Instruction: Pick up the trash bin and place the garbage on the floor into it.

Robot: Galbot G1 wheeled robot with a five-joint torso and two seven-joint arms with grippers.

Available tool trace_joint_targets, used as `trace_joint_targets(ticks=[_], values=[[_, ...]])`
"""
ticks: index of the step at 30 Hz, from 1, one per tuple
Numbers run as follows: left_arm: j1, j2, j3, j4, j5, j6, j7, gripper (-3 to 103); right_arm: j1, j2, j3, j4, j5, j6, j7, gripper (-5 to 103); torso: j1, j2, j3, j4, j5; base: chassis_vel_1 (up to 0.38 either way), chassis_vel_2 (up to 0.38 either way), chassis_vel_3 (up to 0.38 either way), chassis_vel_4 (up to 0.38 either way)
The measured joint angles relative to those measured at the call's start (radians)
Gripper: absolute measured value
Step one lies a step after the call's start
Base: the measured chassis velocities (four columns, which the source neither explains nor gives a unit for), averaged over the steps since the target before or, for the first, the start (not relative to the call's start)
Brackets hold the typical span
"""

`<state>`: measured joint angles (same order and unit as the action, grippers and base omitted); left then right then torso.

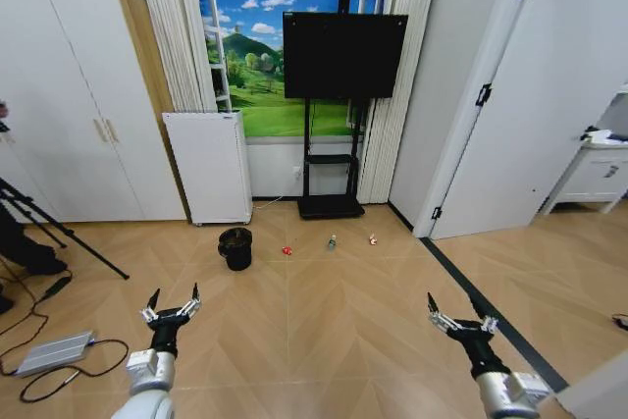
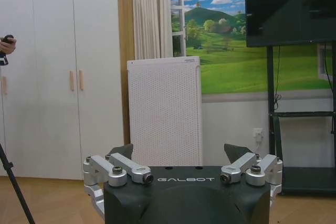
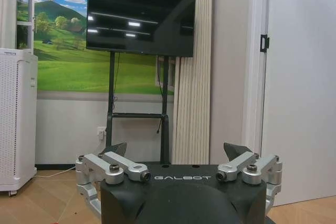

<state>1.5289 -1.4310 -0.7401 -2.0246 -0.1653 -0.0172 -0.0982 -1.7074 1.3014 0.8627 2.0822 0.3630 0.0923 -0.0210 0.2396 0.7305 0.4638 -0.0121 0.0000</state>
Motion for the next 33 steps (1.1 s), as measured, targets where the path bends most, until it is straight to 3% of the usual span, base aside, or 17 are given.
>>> trace_joint_targets(ticks=[20, 33], values=[[0.012, -0.012, 0.005, 0.002, 0.023, -0.012, 0.000, 98, 0.040, -0.005, 0.000, -0.049, 0.041, 0.006, -0.017, 100, 0.000, 0.000, 0.000, 0.0000, 0.0000, -0.007, 0.006, 0.003, -0.005], [0.016, -0.016, 0.003, -0.003, 0.026, -0.020, 0.000, 98, 0.033, -0.006, 0.002, -0.048, 0.040, 0.012, -0.018, 100, 0.000, 0.000, 0.000, -0.0001, -0.0004, -0.177, 0.176, 0.193, -0.189]])
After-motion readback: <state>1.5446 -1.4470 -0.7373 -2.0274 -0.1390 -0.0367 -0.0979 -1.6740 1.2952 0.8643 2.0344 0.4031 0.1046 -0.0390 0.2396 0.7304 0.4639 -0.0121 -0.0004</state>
